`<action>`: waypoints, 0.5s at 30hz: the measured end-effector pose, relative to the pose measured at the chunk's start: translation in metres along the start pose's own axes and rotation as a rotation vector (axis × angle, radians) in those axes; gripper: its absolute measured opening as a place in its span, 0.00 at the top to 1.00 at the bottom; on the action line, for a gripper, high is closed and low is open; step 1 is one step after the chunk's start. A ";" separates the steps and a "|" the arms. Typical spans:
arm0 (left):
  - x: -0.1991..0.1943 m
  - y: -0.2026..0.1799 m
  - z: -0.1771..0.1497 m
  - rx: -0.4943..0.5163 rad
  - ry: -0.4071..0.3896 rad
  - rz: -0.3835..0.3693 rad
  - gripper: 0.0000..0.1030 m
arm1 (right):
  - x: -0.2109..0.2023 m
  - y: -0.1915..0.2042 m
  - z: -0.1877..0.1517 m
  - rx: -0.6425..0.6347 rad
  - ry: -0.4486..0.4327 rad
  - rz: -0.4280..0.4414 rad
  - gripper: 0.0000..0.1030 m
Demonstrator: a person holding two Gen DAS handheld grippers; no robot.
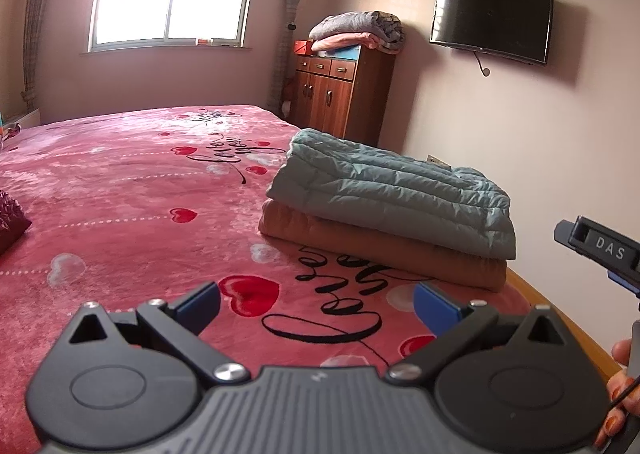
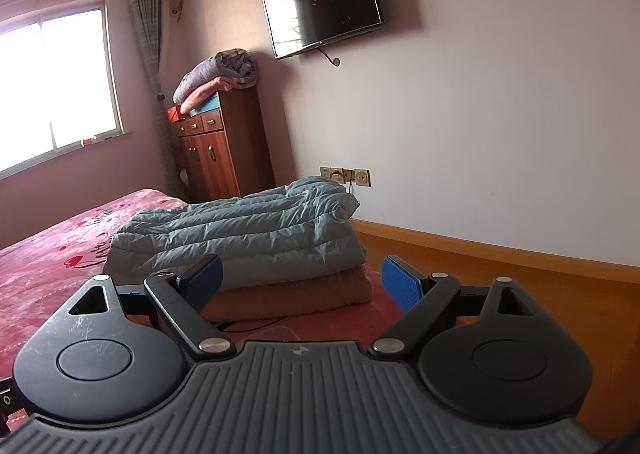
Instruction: Fold large clothes
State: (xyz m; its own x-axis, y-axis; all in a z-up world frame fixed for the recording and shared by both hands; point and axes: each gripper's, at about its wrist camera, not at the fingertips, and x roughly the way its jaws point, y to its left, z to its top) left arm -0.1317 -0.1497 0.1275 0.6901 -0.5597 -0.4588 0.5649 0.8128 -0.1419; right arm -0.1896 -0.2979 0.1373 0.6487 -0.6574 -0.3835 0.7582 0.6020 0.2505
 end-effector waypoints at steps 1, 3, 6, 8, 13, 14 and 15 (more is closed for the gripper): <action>0.001 -0.001 0.000 0.002 0.001 0.001 0.01 | 0.001 0.000 -0.001 0.001 0.002 -0.001 0.00; 0.003 -0.001 0.000 0.004 0.004 0.004 0.01 | 0.002 0.000 -0.002 0.001 0.007 -0.002 0.00; 0.007 -0.001 -0.001 -0.001 0.003 0.010 0.01 | 0.005 0.001 -0.003 0.001 0.014 -0.002 0.00; 0.010 0.000 -0.001 0.000 0.005 0.017 0.01 | 0.007 0.002 -0.004 0.000 0.018 -0.001 0.00; 0.021 0.005 -0.003 -0.012 0.007 0.037 0.01 | 0.014 0.004 -0.005 -0.008 0.028 0.000 0.00; 0.023 0.005 -0.003 -0.012 0.007 0.038 0.01 | 0.016 0.004 -0.006 -0.007 0.032 0.001 0.00; 0.025 0.007 -0.004 -0.012 0.009 0.038 0.01 | 0.017 0.004 -0.007 -0.009 0.035 0.000 0.00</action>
State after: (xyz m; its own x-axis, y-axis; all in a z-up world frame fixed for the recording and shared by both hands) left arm -0.1123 -0.1577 0.1114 0.7071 -0.5266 -0.4720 0.5328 0.8356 -0.1341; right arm -0.1757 -0.3036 0.1260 0.6459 -0.6411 -0.4144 0.7574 0.6060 0.2429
